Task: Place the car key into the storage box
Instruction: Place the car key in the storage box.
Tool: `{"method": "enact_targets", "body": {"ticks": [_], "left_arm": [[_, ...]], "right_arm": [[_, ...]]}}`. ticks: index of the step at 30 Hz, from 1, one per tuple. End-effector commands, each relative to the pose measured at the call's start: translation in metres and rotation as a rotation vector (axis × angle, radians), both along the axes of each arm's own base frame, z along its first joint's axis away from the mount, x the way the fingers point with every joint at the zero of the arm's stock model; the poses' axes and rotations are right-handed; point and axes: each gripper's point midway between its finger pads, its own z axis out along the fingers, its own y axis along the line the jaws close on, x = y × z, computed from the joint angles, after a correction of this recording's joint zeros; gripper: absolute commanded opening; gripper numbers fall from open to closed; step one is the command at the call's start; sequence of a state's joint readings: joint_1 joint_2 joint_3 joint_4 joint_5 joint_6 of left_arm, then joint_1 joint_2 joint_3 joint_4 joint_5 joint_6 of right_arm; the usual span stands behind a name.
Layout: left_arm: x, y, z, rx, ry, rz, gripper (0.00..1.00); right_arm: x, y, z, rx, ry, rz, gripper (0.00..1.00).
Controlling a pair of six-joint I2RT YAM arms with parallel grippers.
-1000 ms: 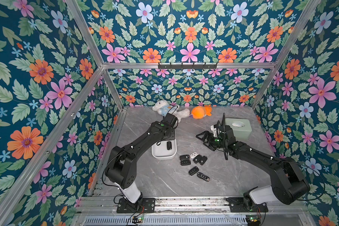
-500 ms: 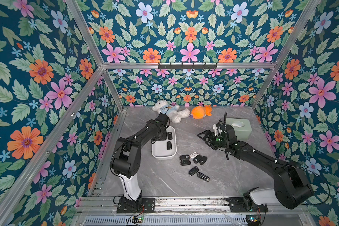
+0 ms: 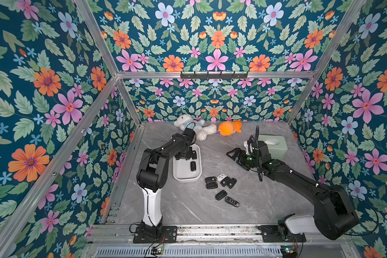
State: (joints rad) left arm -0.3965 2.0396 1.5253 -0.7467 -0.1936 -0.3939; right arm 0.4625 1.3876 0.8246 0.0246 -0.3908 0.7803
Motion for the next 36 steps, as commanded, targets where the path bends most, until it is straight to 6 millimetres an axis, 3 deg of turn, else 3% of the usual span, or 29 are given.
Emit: {"method": "enact_targets", "body": {"ticks": [1, 7, 13, 22, 27, 36], "left_arm": [[0.0, 0.006, -0.001, 0.033, 0.014, 0.003, 0.4], [0.001, 0.008, -0.008, 0.038, 0.031, 0.01, 0.43], [0.002, 0.007, -0.004, 0.031, 0.026, 0.015, 0.52], [0.003, 0.001, 0.034, -0.021, -0.055, 0.035, 0.62], [-0.007, -0.018, 0.061, -0.068, -0.121, 0.014, 0.64], [-0.043, -0.088, 0.09, -0.089, -0.205, -0.127, 0.67]], "right_arm": [[0.001, -0.003, 0.001, -0.023, -0.017, -0.001, 0.99], [0.001, -0.008, 0.001, -0.03, -0.019, -0.01, 0.99], [-0.001, -0.01, 0.002, -0.03, -0.021, -0.014, 0.99], [-0.009, -0.013, -0.001, -0.029, -0.015, -0.008, 0.99], [-0.016, -0.015, -0.004, -0.031, -0.006, -0.002, 0.99], [-0.035, -0.024, -0.014, -0.038, 0.012, 0.001, 0.99]]}}
